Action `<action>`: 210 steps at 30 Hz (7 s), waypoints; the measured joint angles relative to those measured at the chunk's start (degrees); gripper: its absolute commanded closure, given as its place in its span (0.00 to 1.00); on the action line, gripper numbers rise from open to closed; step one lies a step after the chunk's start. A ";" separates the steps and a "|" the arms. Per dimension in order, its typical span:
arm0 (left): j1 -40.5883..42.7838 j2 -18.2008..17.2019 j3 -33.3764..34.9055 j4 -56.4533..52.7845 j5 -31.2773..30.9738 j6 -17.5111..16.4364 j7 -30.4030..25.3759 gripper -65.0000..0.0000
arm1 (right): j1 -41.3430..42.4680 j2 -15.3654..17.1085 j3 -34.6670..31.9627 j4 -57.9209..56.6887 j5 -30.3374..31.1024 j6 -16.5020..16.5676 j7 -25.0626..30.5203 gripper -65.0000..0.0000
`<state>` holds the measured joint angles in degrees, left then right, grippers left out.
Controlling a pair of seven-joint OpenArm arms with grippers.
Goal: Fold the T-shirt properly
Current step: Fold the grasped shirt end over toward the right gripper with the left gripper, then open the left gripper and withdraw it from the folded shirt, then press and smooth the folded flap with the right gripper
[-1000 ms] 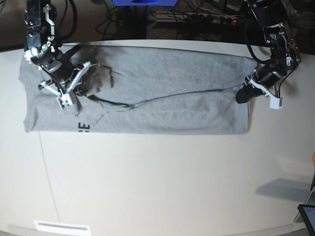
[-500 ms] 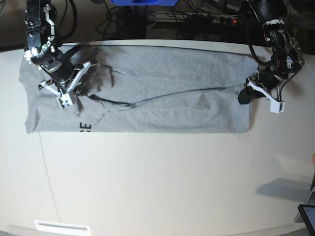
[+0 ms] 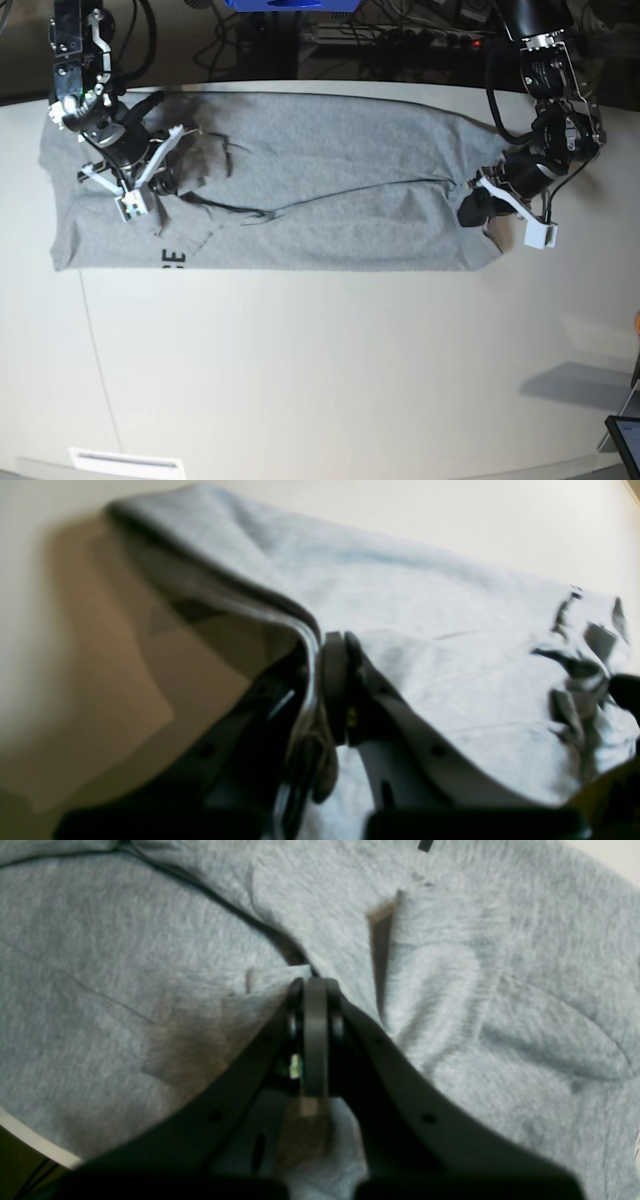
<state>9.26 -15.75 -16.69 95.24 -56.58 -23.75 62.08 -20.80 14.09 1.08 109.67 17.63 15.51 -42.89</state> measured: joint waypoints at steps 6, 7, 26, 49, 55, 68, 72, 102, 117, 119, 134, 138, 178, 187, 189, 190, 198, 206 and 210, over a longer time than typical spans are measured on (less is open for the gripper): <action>0.11 0.02 5.27 3.26 0.15 5.53 0.09 1.00 | 0.00 0.00 0.00 -0.02 0.00 0.00 -0.02 1.00; 0.09 0.09 6.01 4.02 0.17 5.97 0.07 1.00 | 0.00 0.00 0.00 -0.02 0.00 0.00 -0.02 1.00; 0.15 7.52 15.21 6.82 -0.17 7.39 0.04 1.00 | 0.02 0.00 0.00 -0.02 0.00 0.00 -0.07 1.00; -2.43 16.11 19.93 6.60 0.83 13.31 4.15 1.00 | 0.31 -0.02 0.00 -1.97 0.02 0.00 0.00 1.00; -4.63 15.67 23.23 3.48 0.85 13.46 4.20 1.00 | 0.31 -0.02 0.00 -1.97 0.02 0.00 0.02 1.00; -8.07 15.65 27.74 -0.33 0.59 13.29 4.46 1.00 | 0.33 -0.02 0.07 -1.97 0.02 0.00 0.00 1.00; -8.66 15.58 27.74 -0.55 0.39 13.29 4.50 1.00 | 0.33 0.00 0.07 -1.97 0.02 0.00 0.02 1.00; -15.39 15.45 39.52 -6.27 0.20 13.29 5.95 0.86 | 0.46 -0.02 0.17 -1.97 0.02 0.00 0.00 1.00; -16.65 15.50 42.18 -7.13 0.00 13.27 8.63 0.57 | 0.46 0.00 0.17 -1.97 0.00 0.00 -0.02 1.00; -16.65 15.54 42.18 -7.13 -0.02 13.25 8.63 0.53 | 0.46 -0.02 0.17 -1.97 0.00 0.00 -0.02 1.00; -20.98 17.29 41.57 -6.97 -0.20 -15.56 4.74 0.53 | 0.31 0.00 0.00 -1.97 0.00 0.00 -0.22 1.00; -21.57 16.35 41.51 -6.67 0.81 -15.56 4.59 0.53 | 0.31 -0.02 0.00 -1.97 0.00 0.00 -0.20 1.00; -0.94 -3.50 7.69 1.29 44.52 -1.70 2.71 1.00 | 13.18 11.47 -34.03 4.28 -0.15 0.44 4.50 0.70; 1.77 -4.09 4.20 0.76 44.74 -1.49 1.27 1.00 | 21.57 10.14 -40.98 4.22 0.00 0.44 -4.70 0.60; 1.90 -3.98 4.20 0.81 44.74 -1.49 1.25 1.00 | 21.79 9.99 -41.03 4.20 0.02 0.48 -4.70 0.52; 1.90 -3.89 4.17 0.81 44.76 -1.46 1.25 1.00 | 21.92 10.01 -41.13 4.20 0.02 0.46 -4.87 0.51; 1.84 -3.76 4.17 0.81 44.78 -1.09 1.29 1.00 | 22.38 10.10 -42.34 2.99 0.04 0.44 -5.09 0.64; 1.57 -2.84 4.09 0.90 45.62 -1.07 1.51 1.00 | 22.49 6.88 -43.08 2.34 0.04 0.46 -4.92 0.66; 1.57 -2.80 4.09 0.87 45.86 -1.05 1.49 1.00 | 22.71 5.25 -43.10 -0.13 0.09 0.48 -5.03 0.66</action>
<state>10.83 -18.55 -12.60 96.12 -10.72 -24.80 63.57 1.91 19.33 -42.02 109.54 17.72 15.99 -47.92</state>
